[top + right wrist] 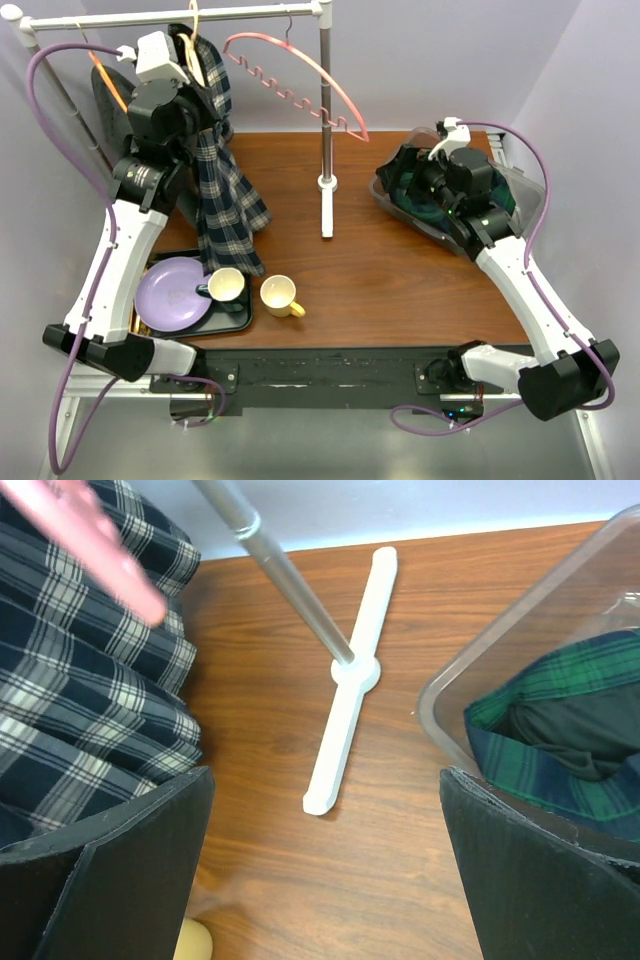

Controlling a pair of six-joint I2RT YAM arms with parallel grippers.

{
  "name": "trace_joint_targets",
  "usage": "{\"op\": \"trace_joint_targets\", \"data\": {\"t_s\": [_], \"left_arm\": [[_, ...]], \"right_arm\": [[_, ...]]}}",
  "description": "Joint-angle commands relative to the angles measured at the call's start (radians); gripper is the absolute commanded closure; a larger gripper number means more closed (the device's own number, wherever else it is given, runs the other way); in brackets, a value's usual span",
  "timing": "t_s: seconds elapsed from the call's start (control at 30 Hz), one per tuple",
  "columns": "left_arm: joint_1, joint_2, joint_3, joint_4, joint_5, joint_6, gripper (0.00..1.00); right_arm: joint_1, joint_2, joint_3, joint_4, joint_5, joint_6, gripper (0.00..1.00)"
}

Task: Remove the skirt from the hanger

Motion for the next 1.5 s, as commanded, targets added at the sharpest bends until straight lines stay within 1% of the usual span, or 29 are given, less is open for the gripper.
{"op": "trace_joint_targets", "data": {"t_s": [0.0,0.33,0.47,0.57,0.73,0.87,1.0,1.17,1.23,1.27,1.43,1.47], "left_arm": [[0.004,-0.081,0.034,0.250,0.045,0.003,1.00],[0.006,-0.124,-0.027,0.341,0.053,-0.025,1.00],[0.006,-0.139,-0.030,0.335,0.071,-0.054,1.00],[0.006,-0.150,-0.030,0.313,0.073,-0.075,1.00],[0.004,-0.175,-0.029,0.305,0.073,-0.097,1.00],[0.006,-0.178,-0.006,0.295,0.105,-0.120,1.00],[0.004,-0.178,0.019,0.282,0.135,-0.154,1.00],[0.006,-0.196,0.016,0.279,0.145,-0.181,1.00],[0.006,-0.202,0.016,0.270,0.140,-0.186,1.00],[0.006,-0.205,0.014,0.267,0.139,-0.186,1.00],[0.006,-0.236,-0.021,0.267,0.135,-0.194,1.00],[0.006,-0.242,-0.035,0.269,0.135,-0.195,1.00]], "right_arm": [[0.016,-0.024,0.036,0.046,-0.044,-0.036,0.02],[0.049,-0.041,0.057,0.056,-0.094,-0.059,0.01],[0.071,-0.050,0.074,0.065,-0.140,-0.049,0.02],[0.112,-0.058,0.093,0.089,-0.163,-0.021,0.01],[0.220,-0.006,0.163,0.079,-0.196,0.010,0.01],[0.330,0.029,0.220,0.080,-0.157,0.022,0.01],[0.422,0.066,0.251,0.129,-0.117,0.065,0.01],[0.560,0.192,0.344,0.154,-0.026,0.066,0.01],[0.594,0.235,0.393,0.151,-0.001,0.065,0.01],[0.621,0.284,0.409,0.149,0.002,0.063,0.01],[0.694,0.390,0.504,0.164,0.057,0.056,0.01],[0.718,0.404,0.517,0.169,0.106,0.050,0.01]]}}
